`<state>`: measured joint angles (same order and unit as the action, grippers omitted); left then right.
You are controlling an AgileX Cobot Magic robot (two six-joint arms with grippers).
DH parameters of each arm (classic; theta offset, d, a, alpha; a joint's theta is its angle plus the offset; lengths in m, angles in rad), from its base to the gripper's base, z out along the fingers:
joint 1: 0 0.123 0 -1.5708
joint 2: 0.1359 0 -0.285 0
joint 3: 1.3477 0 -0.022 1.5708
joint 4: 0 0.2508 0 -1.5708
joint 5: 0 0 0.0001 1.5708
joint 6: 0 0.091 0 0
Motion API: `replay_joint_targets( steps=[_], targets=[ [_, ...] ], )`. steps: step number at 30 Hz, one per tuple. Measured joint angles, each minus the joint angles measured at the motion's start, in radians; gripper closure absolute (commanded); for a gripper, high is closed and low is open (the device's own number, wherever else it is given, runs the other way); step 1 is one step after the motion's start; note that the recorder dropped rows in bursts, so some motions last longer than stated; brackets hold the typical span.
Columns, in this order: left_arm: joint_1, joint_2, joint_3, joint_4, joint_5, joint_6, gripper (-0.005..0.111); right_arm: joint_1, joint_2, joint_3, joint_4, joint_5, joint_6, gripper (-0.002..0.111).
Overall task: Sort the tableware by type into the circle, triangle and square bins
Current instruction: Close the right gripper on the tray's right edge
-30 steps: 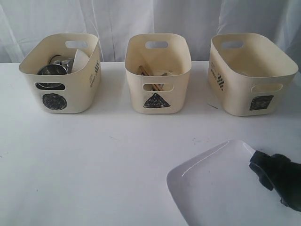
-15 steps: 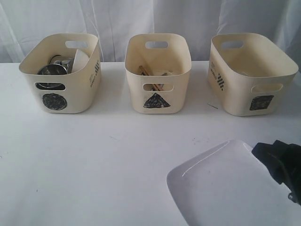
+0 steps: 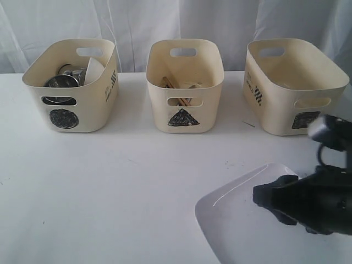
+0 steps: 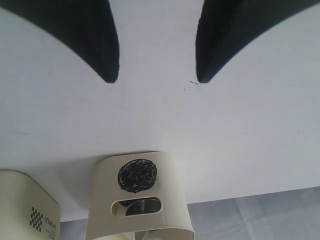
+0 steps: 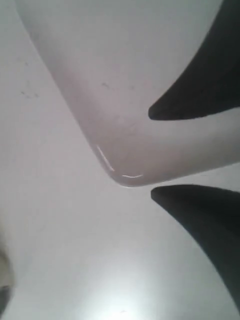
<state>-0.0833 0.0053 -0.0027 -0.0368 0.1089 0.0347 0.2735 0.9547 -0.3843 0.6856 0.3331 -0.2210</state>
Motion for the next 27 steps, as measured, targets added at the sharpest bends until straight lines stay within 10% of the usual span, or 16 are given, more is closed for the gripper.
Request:
replay_joint_targets(
  steps=[27],
  targets=[
    [0.0,0.0,0.0,0.0,0.0,0.0,0.054,0.056,0.586,-0.623,-0.936,0.614,0.168,0.054]
  ],
)
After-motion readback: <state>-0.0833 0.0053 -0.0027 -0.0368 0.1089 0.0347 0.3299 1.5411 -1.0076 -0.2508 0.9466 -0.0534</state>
